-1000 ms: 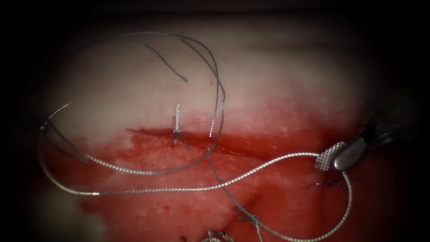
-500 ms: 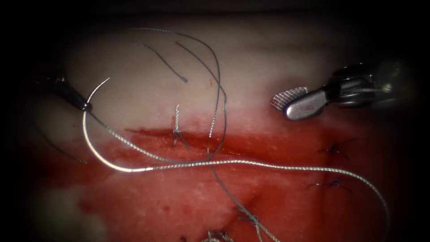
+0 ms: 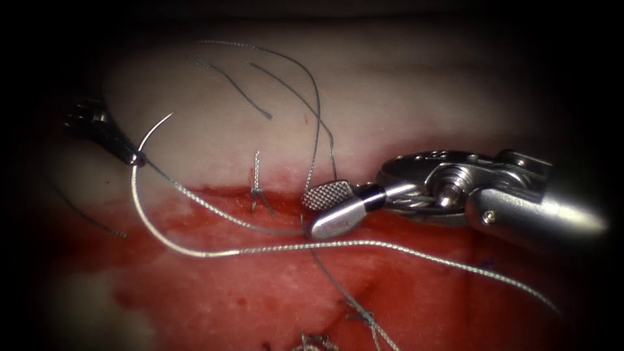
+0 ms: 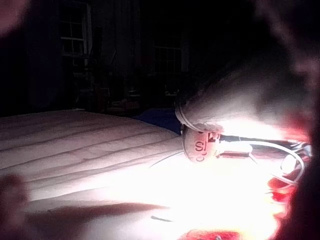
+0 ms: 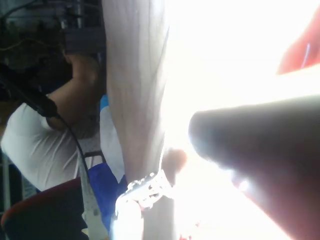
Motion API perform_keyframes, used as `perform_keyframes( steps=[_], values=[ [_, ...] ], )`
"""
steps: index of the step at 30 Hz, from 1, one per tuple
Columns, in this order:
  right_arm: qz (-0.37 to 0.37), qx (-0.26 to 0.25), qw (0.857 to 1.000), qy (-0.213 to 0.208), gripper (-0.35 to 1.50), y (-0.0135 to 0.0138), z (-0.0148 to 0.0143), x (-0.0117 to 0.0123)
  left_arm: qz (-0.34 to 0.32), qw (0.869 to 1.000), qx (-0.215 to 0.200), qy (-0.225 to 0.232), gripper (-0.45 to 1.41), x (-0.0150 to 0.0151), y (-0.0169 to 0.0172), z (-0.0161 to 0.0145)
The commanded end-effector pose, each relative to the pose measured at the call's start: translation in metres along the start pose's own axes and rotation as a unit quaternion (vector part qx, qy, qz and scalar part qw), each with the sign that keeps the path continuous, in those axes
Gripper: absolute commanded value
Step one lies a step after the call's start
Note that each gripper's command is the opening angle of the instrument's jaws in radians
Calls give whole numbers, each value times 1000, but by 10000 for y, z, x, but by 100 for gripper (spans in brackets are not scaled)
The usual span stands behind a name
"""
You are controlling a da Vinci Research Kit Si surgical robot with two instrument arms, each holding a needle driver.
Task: Wound Closure
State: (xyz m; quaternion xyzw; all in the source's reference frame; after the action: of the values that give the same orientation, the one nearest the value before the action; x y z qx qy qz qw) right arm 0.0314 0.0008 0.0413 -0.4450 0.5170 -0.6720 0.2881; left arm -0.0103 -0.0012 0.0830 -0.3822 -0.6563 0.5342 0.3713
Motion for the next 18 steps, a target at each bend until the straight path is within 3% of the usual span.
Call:
perform_keyframes(
  steps=[1, 6, 10, 13, 14, 18],
  values=[
    [14, 12, 1000, -13, 101, 2, -11, -18, 6, 1000, 0, -4, -45, 13, 12, -3],
    [72, 86, 991, -67, 96, -2, -29, -32, 30, 999, 8, -20, -45, 12, 11, -3],
    [162, 133, 978, 9, 85, -8, -38, -27, 39, 998, 35, -40, -45, 8, 14, -6],
    [209, 151, 965, 52, 85, -6, -41, -7, 41, 997, 44, -48, -45, 5, 17, -5],
    [214, 159, 960, 90, 81, -4, -38, 3, 42, 997, 47, -51, -45, 5, 17, -3],
    [219, 152, 956, 127, 76, 1, -19, 15, 45, 996, 54, -57, -45, 5, 16, -3]
  ],
)
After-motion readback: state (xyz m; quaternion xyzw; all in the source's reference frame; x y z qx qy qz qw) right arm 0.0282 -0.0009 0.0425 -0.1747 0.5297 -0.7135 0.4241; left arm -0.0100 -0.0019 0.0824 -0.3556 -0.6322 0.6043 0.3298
